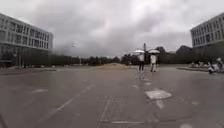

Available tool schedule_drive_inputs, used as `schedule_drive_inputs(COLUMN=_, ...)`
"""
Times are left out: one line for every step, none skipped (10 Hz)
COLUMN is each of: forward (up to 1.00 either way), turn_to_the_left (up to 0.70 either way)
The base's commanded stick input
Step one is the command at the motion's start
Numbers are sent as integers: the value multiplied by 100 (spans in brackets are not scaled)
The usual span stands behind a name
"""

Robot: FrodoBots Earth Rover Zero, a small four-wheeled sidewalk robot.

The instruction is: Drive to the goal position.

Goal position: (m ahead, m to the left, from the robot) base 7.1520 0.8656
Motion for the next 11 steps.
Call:
schedule_drive_inputs(forward=70, turn_to_the_left=0)
schedule_drive_inputs(forward=70, turn_to_the_left=0)
schedule_drive_inputs(forward=70, turn_to_the_left=0)
schedule_drive_inputs(forward=70, turn_to_the_left=0)
schedule_drive_inputs(forward=70, turn_to_the_left=0)
schedule_drive_inputs(forward=70, turn_to_the_left=0)
schedule_drive_inputs(forward=70, turn_to_the_left=0)
schedule_drive_inputs(forward=70, turn_to_the_left=0)
schedule_drive_inputs(forward=70, turn_to_the_left=0)
schedule_drive_inputs(forward=70, turn_to_the_left=0)
schedule_drive_inputs(forward=70, turn_to_the_left=0)
